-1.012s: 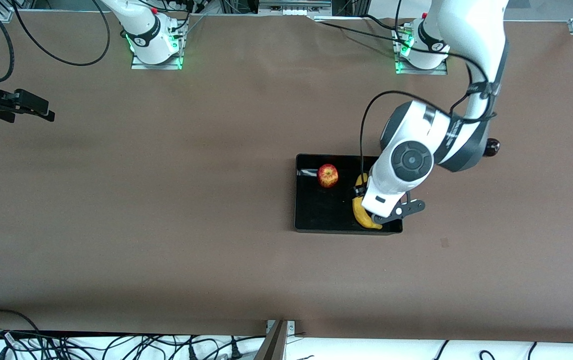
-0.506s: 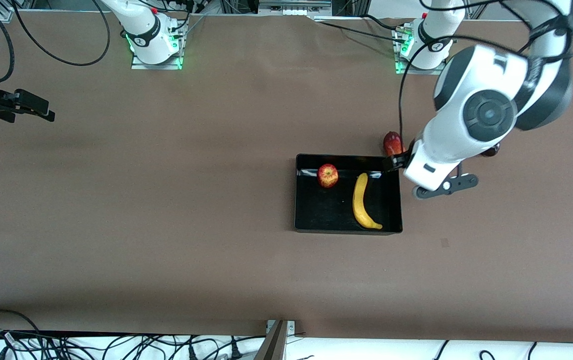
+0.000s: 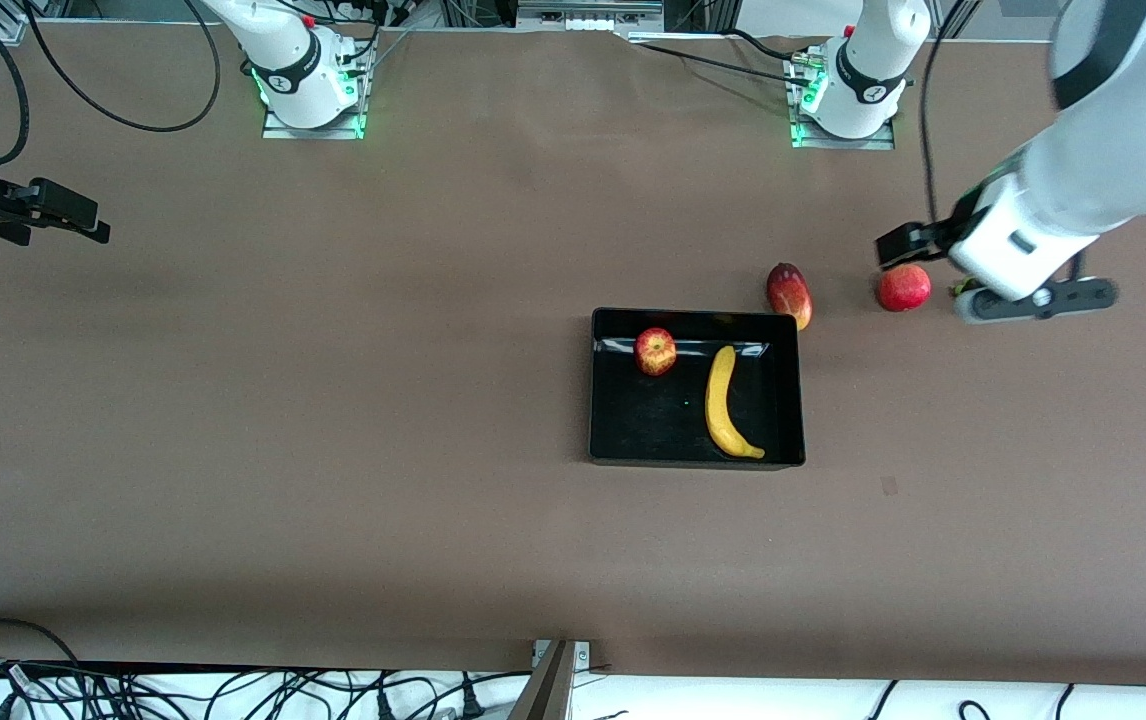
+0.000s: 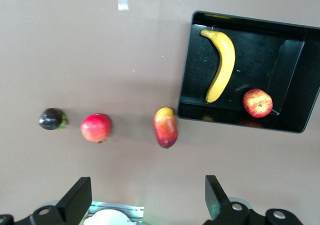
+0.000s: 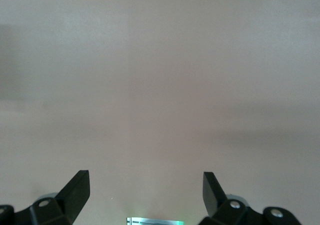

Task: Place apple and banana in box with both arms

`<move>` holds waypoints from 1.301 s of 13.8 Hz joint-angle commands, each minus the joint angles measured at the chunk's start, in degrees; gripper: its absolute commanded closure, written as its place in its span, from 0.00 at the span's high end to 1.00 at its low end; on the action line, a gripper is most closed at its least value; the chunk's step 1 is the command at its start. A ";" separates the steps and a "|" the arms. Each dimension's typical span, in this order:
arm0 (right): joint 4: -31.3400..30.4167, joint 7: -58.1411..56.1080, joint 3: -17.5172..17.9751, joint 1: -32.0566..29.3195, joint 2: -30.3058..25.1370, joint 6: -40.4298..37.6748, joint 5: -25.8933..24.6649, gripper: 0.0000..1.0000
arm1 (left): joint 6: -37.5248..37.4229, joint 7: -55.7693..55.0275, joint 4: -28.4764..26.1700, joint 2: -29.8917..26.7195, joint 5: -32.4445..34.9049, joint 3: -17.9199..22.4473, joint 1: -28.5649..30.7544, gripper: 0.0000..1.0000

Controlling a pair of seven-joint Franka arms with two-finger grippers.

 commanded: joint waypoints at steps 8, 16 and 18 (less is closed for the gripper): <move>2.05 0.06 2.12 -0.09 -0.57 -0.42 -2.09 1.00 | -1.76 13.28 -1.92 -7.69 3.37 -0.12 10.42 1.00; 2.06 -0.11 1.94 -0.35 -0.39 -0.59 -1.92 1.00 | -1.14 13.28 -1.39 -7.96 2.32 -0.30 10.60 1.00; 2.06 -0.03 2.03 -0.35 -0.39 -0.59 -1.92 1.00 | -1.05 13.37 -1.48 -7.96 1.62 -0.21 10.33 1.00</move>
